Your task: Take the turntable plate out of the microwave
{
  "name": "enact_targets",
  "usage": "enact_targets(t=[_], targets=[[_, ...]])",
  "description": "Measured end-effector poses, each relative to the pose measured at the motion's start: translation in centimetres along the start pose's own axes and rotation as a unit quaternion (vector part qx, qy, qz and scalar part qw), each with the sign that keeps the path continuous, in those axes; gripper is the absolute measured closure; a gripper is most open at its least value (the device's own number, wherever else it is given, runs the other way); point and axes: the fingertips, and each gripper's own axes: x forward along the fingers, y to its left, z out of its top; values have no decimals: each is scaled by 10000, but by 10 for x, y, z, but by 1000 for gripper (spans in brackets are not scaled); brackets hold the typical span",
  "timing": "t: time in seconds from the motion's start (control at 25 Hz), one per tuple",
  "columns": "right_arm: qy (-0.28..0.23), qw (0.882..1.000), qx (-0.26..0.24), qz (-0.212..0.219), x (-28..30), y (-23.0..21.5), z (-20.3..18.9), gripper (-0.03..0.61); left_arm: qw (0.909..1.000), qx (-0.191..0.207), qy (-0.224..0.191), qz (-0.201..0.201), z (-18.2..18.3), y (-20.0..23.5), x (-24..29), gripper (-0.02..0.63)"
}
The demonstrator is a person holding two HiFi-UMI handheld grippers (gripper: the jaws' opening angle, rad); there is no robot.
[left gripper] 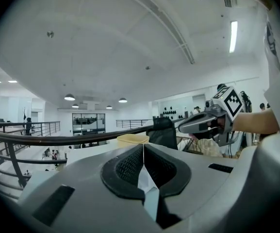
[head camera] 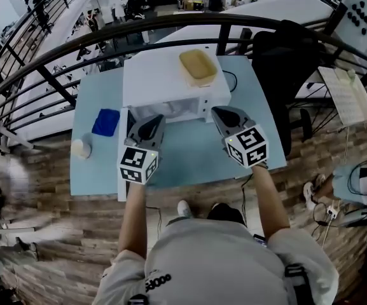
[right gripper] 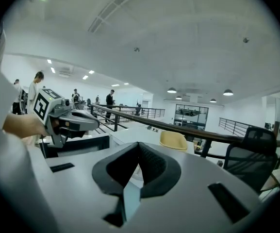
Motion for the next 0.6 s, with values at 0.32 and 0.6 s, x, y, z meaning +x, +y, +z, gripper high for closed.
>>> enact_targets(t=[0.32, 0.6], targets=[[334, 9945, 317, 940, 39, -15, -25, 581, 9969, -393, 647, 234, -31, 8, 41, 593], [541, 9897, 304, 1292, 68, -47, -80, 581, 9820, -1466, 824, 861, -78, -1, 87, 592]])
